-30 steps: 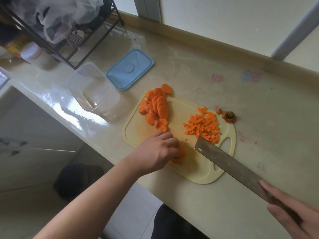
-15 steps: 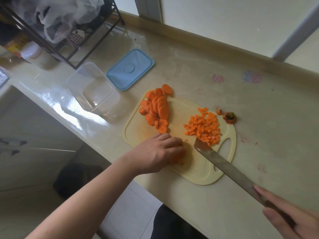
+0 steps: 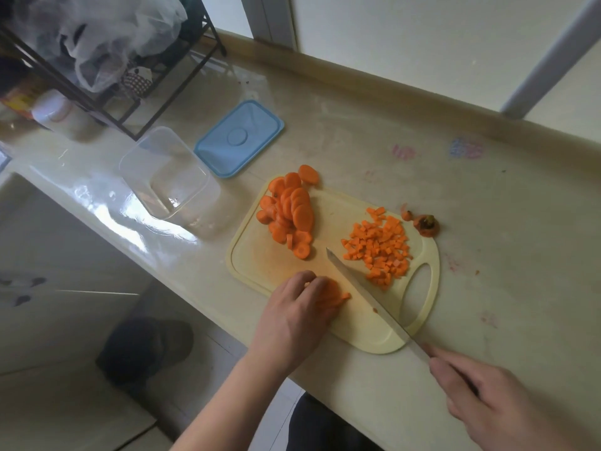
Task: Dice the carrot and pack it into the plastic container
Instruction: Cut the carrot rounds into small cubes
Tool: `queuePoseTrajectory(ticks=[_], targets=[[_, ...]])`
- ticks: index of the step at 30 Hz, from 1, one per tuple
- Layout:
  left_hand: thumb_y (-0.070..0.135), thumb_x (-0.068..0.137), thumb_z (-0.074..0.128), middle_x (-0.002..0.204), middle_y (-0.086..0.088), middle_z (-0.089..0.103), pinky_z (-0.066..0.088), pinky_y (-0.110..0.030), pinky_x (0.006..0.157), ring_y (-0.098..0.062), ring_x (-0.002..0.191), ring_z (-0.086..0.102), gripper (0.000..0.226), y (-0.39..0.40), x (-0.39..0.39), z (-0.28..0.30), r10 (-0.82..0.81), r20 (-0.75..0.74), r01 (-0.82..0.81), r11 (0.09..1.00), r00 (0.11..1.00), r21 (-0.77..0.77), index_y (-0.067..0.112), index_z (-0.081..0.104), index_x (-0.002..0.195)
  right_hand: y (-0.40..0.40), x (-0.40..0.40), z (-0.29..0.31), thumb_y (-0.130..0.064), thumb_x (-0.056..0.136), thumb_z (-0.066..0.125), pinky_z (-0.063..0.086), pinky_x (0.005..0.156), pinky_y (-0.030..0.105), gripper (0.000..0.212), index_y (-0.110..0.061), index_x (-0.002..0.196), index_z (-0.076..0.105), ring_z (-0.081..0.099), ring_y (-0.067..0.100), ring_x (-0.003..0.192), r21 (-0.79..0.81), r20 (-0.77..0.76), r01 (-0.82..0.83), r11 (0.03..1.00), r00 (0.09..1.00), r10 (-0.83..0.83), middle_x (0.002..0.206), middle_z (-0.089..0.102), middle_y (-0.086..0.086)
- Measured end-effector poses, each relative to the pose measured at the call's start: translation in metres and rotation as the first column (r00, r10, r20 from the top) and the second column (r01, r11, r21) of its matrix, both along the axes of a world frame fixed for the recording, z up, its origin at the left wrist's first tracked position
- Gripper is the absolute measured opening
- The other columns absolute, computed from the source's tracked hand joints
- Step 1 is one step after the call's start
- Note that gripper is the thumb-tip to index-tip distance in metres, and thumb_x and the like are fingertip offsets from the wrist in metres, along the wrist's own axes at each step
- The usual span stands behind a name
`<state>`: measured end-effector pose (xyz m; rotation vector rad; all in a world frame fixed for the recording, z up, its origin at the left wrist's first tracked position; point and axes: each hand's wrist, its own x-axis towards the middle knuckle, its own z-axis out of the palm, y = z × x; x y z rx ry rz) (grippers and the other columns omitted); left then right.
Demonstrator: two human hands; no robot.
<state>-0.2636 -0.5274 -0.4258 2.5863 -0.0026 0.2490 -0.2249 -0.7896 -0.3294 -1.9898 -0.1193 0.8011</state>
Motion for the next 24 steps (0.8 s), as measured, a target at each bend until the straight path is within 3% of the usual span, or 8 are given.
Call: queuePoseTrajectory(ticks=[3,8,11,13,15,18,24], targets=[[0.041,0.092,0.061,0.111,-0.006,0.062,0.058,-0.030,0.071,-0.019,0.082,0.065,0.036,-0.003,-0.002,0.000,0.039,0.010,-0.039,0.999,0.999,-0.017,0.017,0.060,0.118,0.001,0.010,0.002,-0.053,0.076,0.045,0.031,0.042,0.014,0.025,-0.059,0.090,0.064,0.036,0.004,0.038,-0.017,-0.055,-0.034,0.999,0.998,0.033,0.041,0.038,-0.004],[0.047,0.088,0.058,0.107,-0.003,0.062,0.057,-0.027,0.060,-0.020,0.074,0.066,0.037,-0.017,0.000,0.002,0.140,-0.009,-0.140,0.990,0.990,-0.029,0.022,0.056,0.114,-0.003,0.020,0.004,-0.047,0.090,0.043,0.031,0.041,0.018,0.030,-0.037,0.068,0.061,0.034,0.009,0.039,-0.055,-0.048,-0.041,0.998,0.998,0.038,0.047,0.038,0.000],[0.050,0.086,0.058,0.107,-0.001,0.060,0.055,-0.026,0.060,-0.019,0.075,0.065,0.040,-0.028,0.004,0.000,0.195,-0.028,-0.195,0.980,0.980,-0.034,0.022,0.057,0.115,0.005,0.015,0.004,-0.057,0.088,0.043,0.032,0.044,0.008,0.030,-0.050,0.065,0.060,0.042,0.002,0.039,-0.084,0.043,-0.064,0.994,0.997,0.068,0.042,0.044,-0.010],[0.050,0.086,0.058,0.107,-0.002,0.061,0.055,-0.027,0.060,-0.021,0.075,0.066,0.044,-0.034,0.005,-0.001,0.221,-0.044,-0.223,0.974,0.974,-0.041,0.017,0.064,0.114,0.013,0.007,0.003,-0.056,0.086,0.042,0.037,0.052,0.004,0.019,-0.055,0.085,0.062,0.053,-0.006,0.049,-0.098,0.075,-0.071,0.993,0.994,0.078,0.044,0.051,-0.022],[0.049,0.086,0.059,0.108,-0.006,0.064,0.056,-0.029,0.059,-0.024,0.074,0.067,0.047,-0.038,0.006,-0.001,0.235,-0.059,-0.237,0.971,0.970,-0.028,0.011,0.070,0.112,0.017,0.000,0.003,-0.062,0.085,0.038,0.039,0.053,0.005,0.024,-0.059,0.092,0.060,0.057,-0.004,0.053,-0.075,0.080,-0.080,0.994,0.993,0.086,0.047,0.055,-0.024],[0.045,0.083,0.063,0.107,-0.008,0.065,0.056,-0.029,0.058,-0.025,0.072,0.068,0.045,-0.039,0.008,-0.001,0.227,-0.053,-0.228,0.974,0.972,-0.013,0.009,0.072,0.109,0.018,0.002,0.004,-0.054,0.086,0.040,0.036,0.047,0.010,0.030,-0.063,0.062,0.055,0.049,0.002,0.041,-0.063,0.037,-0.059,0.996,0.997,0.061,0.042,0.050,-0.010],[0.049,0.086,0.064,0.111,-0.008,0.061,0.058,-0.032,0.062,-0.026,0.077,0.067,0.049,-0.030,0.005,-0.003,0.160,-0.040,-0.162,0.986,0.986,-0.046,0.012,0.063,0.118,0.015,0.008,0.007,-0.051,0.081,0.041,0.033,0.044,0.013,0.027,-0.059,0.060,0.055,0.039,0.004,0.037,-0.048,-0.032,-0.085,0.995,0.996,0.084,0.043,0.042,-0.002]])
